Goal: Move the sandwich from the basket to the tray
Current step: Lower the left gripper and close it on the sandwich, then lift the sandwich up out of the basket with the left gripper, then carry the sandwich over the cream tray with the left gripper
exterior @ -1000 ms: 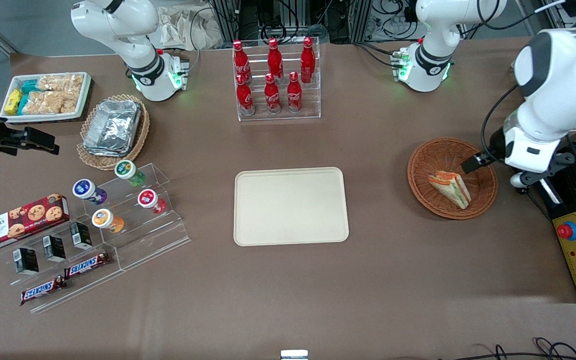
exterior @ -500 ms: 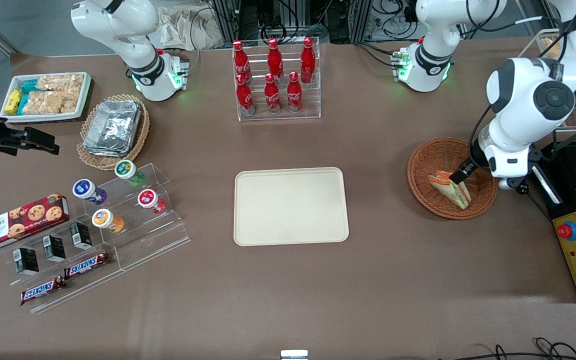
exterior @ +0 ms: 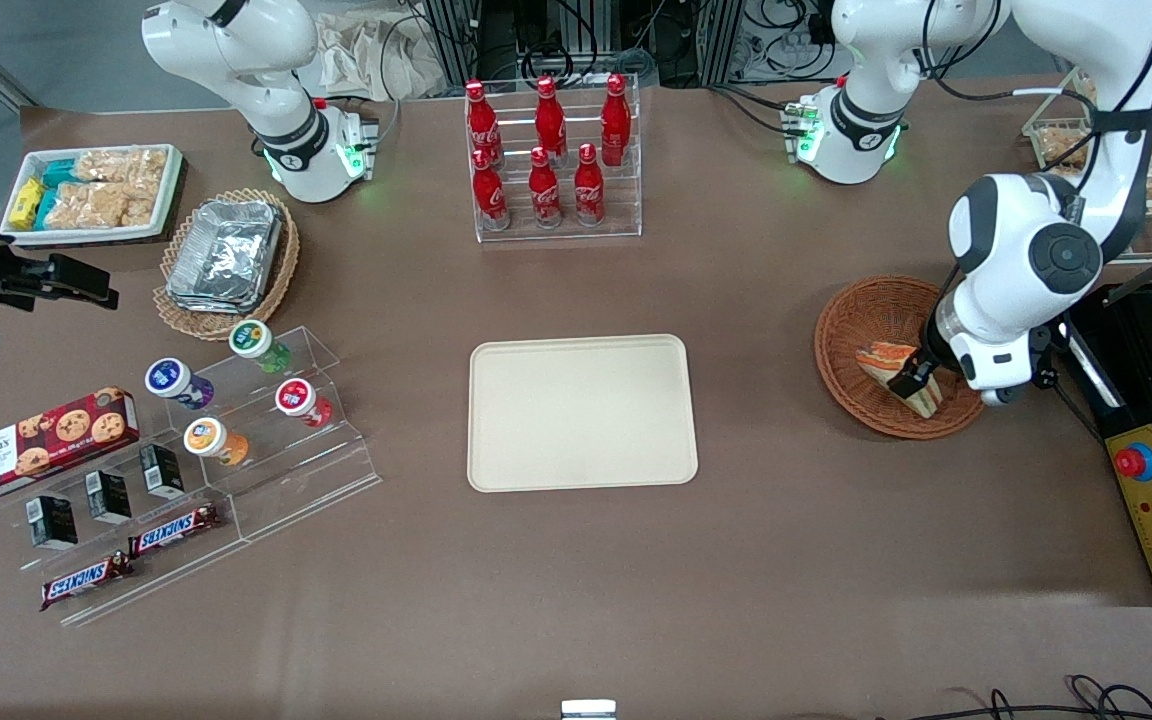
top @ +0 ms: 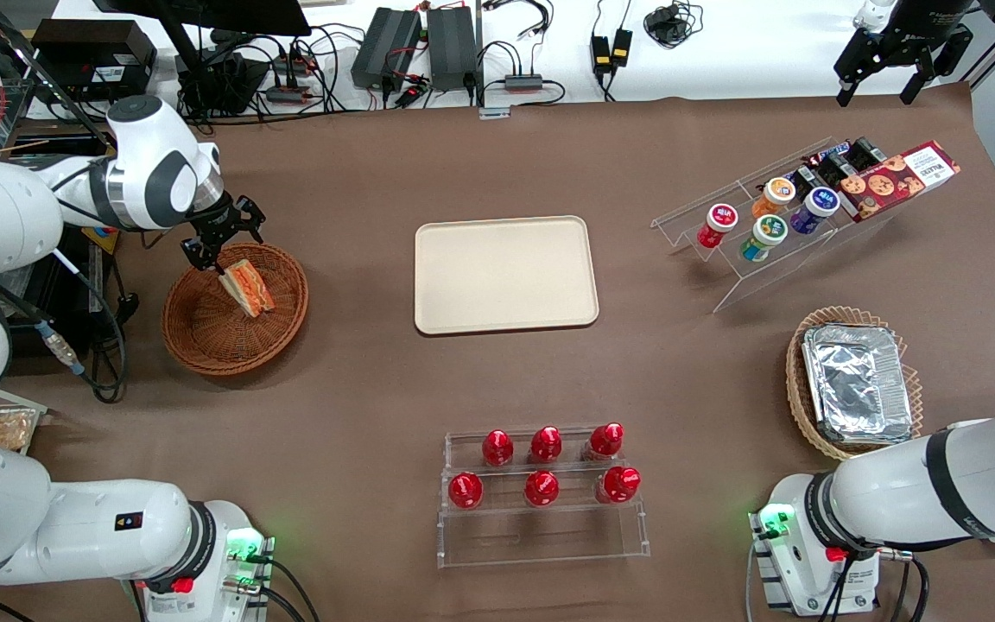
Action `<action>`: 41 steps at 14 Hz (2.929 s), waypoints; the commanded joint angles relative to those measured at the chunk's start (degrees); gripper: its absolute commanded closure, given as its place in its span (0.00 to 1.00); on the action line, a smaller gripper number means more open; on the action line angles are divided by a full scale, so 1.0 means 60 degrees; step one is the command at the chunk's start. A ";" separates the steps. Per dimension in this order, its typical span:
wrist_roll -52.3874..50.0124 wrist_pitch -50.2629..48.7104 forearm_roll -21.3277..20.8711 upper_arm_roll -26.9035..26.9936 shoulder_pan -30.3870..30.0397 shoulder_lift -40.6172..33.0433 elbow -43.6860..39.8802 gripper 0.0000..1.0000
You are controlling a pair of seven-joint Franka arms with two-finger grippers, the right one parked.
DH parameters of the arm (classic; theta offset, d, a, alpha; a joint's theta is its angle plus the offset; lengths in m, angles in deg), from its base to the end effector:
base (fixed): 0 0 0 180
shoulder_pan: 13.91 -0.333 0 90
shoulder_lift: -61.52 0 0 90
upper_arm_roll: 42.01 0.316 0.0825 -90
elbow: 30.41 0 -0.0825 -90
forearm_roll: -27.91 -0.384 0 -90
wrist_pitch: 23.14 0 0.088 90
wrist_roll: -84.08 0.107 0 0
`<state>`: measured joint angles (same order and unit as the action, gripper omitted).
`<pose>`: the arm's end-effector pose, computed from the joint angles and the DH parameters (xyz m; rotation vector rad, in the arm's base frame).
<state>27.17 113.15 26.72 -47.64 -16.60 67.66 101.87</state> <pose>0.5157 -0.0264 0.2959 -2.7907 -1.3949 0.0467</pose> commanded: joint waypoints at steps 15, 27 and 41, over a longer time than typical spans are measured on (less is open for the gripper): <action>-0.0330 0.1895 -0.0872 -0.0116 -0.0314 0.0371 0.0895 1.00; 0.5931 -0.5511 -0.0787 -0.0466 -0.0314 -0.0964 -0.4021 1.00; 0.5521 -0.7746 0.0959 -0.4155 0.0154 0.1142 -0.7177 1.00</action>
<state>65.83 65.90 32.45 -68.61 -15.98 69.47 60.89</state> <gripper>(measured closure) 0.802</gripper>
